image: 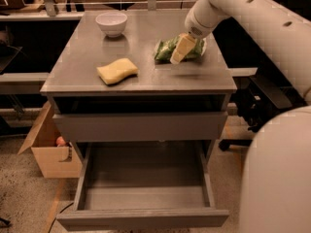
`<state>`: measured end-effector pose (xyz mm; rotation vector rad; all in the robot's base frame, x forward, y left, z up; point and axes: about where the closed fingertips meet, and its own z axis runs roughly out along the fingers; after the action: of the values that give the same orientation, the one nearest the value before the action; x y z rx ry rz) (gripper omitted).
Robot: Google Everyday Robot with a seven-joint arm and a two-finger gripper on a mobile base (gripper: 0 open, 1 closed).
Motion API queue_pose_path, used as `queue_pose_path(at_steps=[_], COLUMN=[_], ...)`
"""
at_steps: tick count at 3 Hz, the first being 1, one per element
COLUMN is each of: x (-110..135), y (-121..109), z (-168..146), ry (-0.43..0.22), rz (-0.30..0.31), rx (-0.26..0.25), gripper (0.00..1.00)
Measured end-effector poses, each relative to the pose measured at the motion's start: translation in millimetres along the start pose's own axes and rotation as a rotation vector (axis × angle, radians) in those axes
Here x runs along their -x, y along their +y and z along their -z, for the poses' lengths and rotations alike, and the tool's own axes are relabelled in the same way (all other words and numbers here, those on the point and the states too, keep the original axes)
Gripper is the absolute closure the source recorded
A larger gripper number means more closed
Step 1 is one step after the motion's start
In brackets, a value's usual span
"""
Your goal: Place green jalapeno chip bag into middle drawer
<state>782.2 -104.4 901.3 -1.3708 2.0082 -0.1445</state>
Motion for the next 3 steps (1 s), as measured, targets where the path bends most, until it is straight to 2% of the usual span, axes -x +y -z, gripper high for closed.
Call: queue_pose_path(at_steps=[1, 2, 3], x=[-5, -13, -14], y=[-14, -22, -24], z=[-26, -43, -25], ry=[0.035, 0.048, 0.039], rz=[0.0, -0.016, -0.007], rx=[-0.024, -0.032, -0.058], gripper=[0.18, 0.42, 0.72])
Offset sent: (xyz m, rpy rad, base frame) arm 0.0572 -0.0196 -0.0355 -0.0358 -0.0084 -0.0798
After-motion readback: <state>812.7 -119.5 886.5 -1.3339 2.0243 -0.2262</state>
